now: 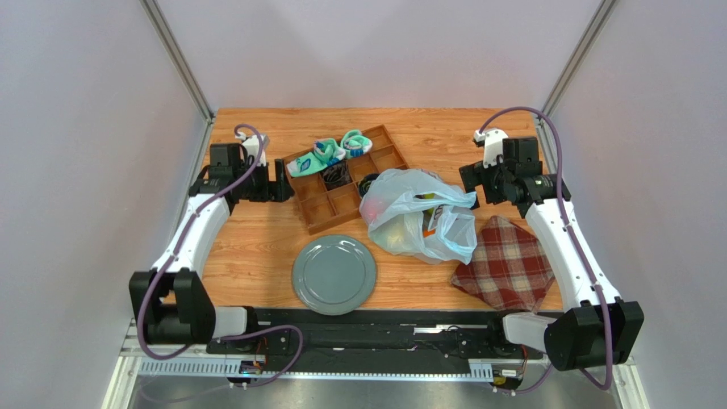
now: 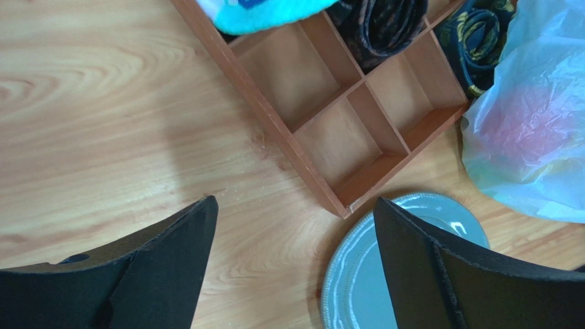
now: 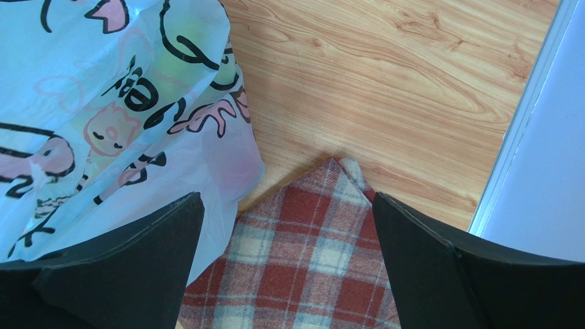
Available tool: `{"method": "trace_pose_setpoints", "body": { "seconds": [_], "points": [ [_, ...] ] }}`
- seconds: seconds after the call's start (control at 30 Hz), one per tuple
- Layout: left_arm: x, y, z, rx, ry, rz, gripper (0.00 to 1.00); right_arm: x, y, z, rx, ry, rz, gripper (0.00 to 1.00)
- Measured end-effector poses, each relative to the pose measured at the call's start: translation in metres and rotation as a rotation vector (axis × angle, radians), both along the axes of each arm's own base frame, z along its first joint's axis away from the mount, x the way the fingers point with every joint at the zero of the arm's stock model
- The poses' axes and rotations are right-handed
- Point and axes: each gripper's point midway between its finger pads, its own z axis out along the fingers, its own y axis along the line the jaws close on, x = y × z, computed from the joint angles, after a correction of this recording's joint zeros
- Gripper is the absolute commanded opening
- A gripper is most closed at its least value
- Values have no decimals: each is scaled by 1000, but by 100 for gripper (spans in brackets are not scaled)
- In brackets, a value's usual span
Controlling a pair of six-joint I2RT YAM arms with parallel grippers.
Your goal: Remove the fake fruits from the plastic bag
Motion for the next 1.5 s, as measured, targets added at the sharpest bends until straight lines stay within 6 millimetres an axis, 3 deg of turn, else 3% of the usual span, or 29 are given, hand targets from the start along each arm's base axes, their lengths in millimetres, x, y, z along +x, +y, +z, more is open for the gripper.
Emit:
{"method": "trace_pose_setpoints", "body": {
  "seconds": [0.2, 0.4, 0.57, 0.77, 0.93, 1.1, 1.23, 1.4, 1.5],
  "points": [
    [32, -10, -13, -83, 132, 24, 85, 1, 4, -3, 19, 11, 9, 100],
    [58, -19, -41, -155, 260, 98, 82, -5, 20, -3, 84, 36, 73, 100],
    [73, -33, -55, -155, 302, 95, 82, -7, 29, 2, 126, 36, 110, 100],
    [75, -37, -79, -98, 351, 112, 81, -10, 34, 2, 149, 44, 129, 100],
    [65, -13, -105, -2, 439, 225, 79, -19, 44, 2, 181, 73, 191, 100],
    [63, 32, -111, -29, 487, 398, 78, -19, 52, 20, 201, 58, 248, 100],
    [56, 79, -110, -81, 507, 555, 77, -8, 55, 38, 199, 17, 275, 100],
    [34, 145, -99, -124, 496, 756, 77, -1, 58, 34, 201, 37, 290, 100],
    [30, 169, -82, -159, 440, 804, 81, -1, 57, 31, 191, 50, 305, 100]
  ]
}}
